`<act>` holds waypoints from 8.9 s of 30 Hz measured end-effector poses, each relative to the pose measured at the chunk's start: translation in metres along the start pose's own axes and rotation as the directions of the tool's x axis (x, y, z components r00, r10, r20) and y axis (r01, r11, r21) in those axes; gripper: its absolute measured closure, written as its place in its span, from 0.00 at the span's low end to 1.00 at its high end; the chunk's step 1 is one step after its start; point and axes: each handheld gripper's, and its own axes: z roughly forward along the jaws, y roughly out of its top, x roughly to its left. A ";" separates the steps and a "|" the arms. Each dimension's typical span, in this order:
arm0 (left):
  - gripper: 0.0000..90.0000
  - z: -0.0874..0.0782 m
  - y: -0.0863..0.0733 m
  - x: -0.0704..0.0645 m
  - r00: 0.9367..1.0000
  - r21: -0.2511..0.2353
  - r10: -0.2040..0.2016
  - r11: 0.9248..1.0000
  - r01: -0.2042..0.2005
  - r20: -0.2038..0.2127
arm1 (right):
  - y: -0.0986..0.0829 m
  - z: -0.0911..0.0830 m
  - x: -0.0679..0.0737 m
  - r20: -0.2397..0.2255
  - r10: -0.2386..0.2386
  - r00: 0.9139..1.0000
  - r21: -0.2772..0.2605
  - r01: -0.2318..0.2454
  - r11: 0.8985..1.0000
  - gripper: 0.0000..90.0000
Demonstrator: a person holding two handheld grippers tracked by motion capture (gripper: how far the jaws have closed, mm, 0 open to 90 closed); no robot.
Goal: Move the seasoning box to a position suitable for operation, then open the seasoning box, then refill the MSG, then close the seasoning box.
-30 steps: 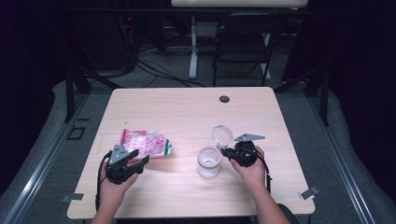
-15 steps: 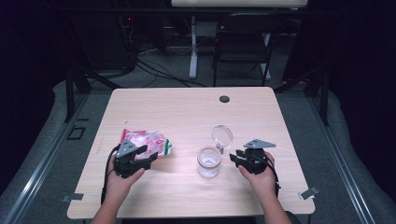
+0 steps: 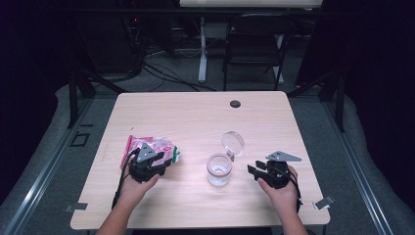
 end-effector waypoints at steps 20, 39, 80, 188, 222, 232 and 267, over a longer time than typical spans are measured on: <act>0.41 0.013 -0.003 -0.014 0.983 0.101 0.163 0.983 -0.155 -0.085 | 0.000 -0.001 0.000 -0.012 0.008 1.000 -0.002 -0.008 1.000 0.63; 0.53 0.035 -0.014 0.003 0.954 0.188 0.211 0.967 -0.172 -0.212 | -0.001 -0.001 0.000 -0.006 0.000 1.000 0.007 0.000 1.000 0.63; 1.00 0.040 -0.012 0.040 0.973 0.095 -0.056 0.992 0.079 -0.223 | -0.016 -0.015 -0.006 0.013 0.049 0.999 -0.002 -0.049 0.999 0.62; 1.00 -0.049 0.087 -0.024 0.988 -0.097 0.109 0.990 -0.098 0.111 | -0.012 -0.011 -0.006 -0.020 0.045 0.999 -0.011 -0.045 0.999 0.60; 0.99 -0.037 0.033 -0.048 0.965 -0.119 0.062 0.992 -0.033 0.254 | 0.025 -0.046 0.040 -0.122 -0.137 0.983 -0.053 0.132 0.990 0.88; 0.98 -0.036 0.034 -0.051 0.966 -0.107 0.064 0.994 -0.038 0.252 | 0.047 -0.032 0.064 -0.211 -0.221 0.952 -0.057 0.214 0.975 0.93; 0.95 -0.041 0.028 -0.060 0.981 -0.075 0.030 0.997 -0.016 0.191 | 0.075 0.034 0.125 -0.417 -0.387 0.823 -0.042 0.408 0.912 0.89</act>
